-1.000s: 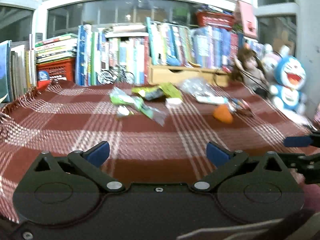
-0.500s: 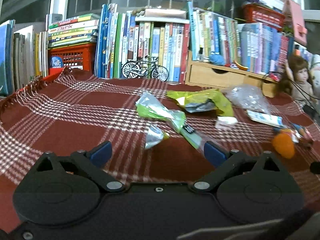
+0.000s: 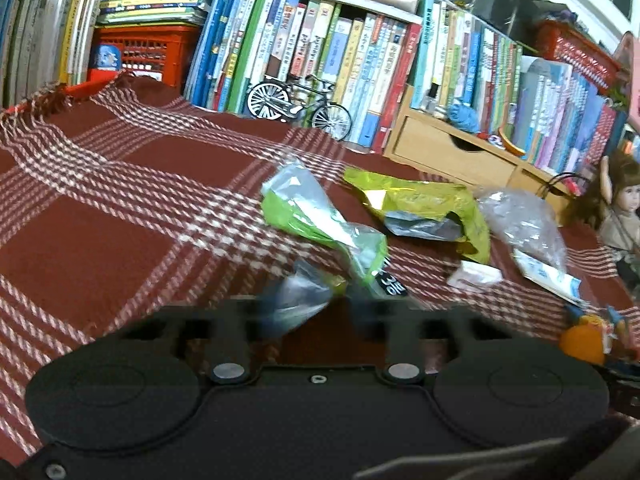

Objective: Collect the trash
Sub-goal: 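Grasp the small foil wrapper with the left tool while the right tool grasps an orange peel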

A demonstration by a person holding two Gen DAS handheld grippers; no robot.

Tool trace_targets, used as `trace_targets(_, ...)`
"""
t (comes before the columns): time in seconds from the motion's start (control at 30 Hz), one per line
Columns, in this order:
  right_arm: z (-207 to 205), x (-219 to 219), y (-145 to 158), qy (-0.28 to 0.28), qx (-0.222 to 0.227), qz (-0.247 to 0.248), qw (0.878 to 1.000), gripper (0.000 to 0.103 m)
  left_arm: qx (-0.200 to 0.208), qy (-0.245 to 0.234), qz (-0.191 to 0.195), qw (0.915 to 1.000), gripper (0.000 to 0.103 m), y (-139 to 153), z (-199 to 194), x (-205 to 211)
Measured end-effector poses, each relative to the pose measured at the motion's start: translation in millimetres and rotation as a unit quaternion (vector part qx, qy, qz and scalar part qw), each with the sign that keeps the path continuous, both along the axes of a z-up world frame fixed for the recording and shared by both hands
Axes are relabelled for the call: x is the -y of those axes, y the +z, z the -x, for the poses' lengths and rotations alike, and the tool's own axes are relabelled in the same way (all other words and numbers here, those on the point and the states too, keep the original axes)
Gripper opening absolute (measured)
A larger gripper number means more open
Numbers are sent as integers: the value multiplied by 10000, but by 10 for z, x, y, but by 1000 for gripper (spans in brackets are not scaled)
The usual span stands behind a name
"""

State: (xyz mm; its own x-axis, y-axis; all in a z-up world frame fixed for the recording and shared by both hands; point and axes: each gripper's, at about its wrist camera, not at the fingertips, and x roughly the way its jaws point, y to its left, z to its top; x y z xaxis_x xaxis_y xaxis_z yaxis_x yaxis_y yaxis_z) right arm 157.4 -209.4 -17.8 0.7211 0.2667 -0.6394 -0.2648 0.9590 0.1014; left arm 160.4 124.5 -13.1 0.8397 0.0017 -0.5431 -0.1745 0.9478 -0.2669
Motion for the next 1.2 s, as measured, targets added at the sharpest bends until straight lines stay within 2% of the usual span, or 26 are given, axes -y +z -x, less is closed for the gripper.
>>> trace_targets(0.07,42,-9,16,73,-24,-67,9999,25,94,-50,-90,9999,21,23,100,22)
trace_targets(0.13,130,-26,34,202,18,-59,9998,21,161,-157,-231,9995,18,56,198,56)
trace_targets(0.4,513,-76,152,584,363,9,9976,14,472,-582,-539,9957,14,232,651,234)
trace_targets(0.67,859,-47,263,840,566,-79,9948,14,705,-1051,-707,9894,13,372,1155,457)
trace_targets(0.87,1197,-6,326,1064,590,-273,9922,14,939,-1474,-765,9816,13,485,1648,612)
trace_targets(1.2,1940,22,326,1524,491,-419,9862,14,778,-1982,-833,9735,13,400,2448,814)
